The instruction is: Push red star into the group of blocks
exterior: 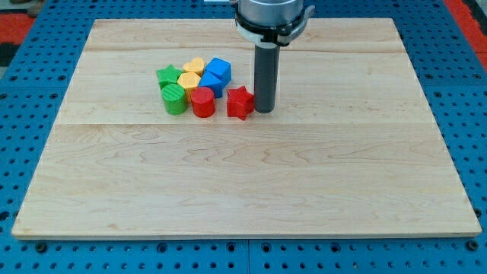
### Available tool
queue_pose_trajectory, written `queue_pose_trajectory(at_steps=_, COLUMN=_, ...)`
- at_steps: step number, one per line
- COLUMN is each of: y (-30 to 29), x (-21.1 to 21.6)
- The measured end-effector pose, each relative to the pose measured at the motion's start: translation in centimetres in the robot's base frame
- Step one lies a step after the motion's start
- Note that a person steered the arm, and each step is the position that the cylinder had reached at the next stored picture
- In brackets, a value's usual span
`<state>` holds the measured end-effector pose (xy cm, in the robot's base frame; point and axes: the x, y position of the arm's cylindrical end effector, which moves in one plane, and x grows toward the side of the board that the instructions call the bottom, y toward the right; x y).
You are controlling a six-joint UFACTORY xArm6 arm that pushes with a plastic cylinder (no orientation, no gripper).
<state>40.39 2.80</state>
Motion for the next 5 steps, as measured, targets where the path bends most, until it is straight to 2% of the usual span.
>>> queue_pose_trajectory(at_steps=5, y=-5.9, x=-0.6)
